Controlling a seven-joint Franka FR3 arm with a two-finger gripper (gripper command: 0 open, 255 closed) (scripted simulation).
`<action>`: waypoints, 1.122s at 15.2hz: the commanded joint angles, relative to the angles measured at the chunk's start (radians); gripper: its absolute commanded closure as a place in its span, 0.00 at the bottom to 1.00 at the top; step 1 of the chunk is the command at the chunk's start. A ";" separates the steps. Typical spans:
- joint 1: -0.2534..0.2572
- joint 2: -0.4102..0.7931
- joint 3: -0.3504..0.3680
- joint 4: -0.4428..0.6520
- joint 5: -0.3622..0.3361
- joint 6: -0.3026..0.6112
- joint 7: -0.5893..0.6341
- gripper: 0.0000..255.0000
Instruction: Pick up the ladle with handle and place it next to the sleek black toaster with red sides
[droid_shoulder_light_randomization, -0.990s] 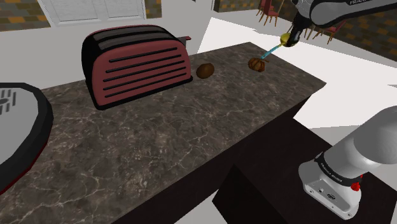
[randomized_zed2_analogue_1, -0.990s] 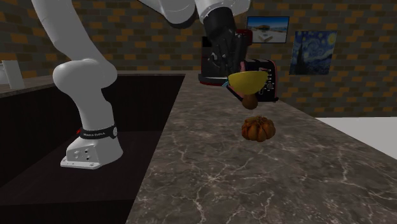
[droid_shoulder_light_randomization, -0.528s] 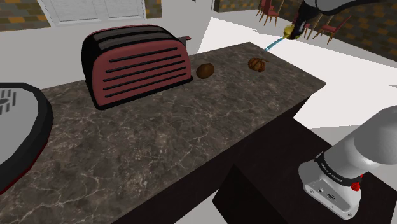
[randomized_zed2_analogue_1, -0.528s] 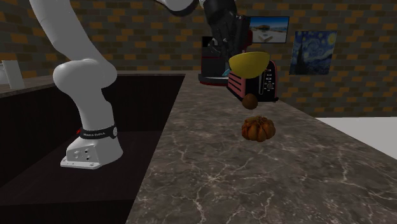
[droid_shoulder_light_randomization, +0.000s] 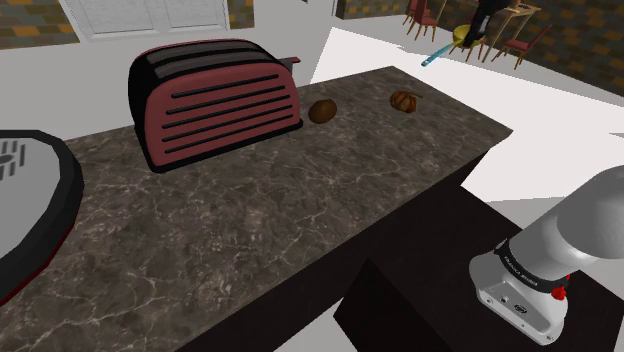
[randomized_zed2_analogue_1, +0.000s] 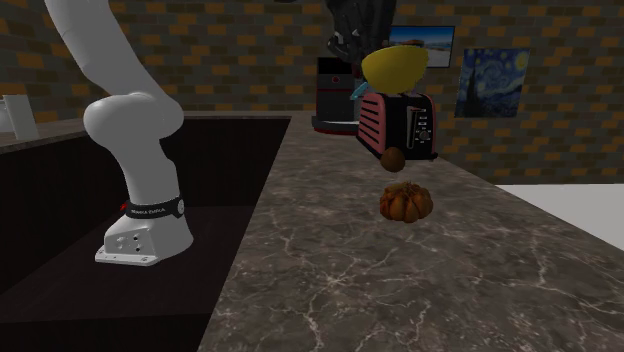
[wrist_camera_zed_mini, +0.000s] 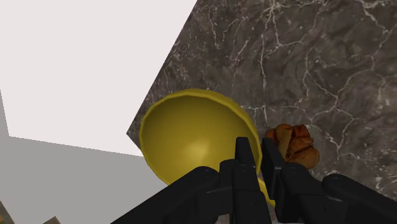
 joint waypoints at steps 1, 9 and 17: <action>0.003 -0.002 0.003 0.026 0.006 -0.028 -0.009 1.00; 0.010 0.003 0.010 0.135 0.029 -0.128 -0.044 1.00; 0.047 -0.084 0.129 0.090 0.030 -0.222 0.084 1.00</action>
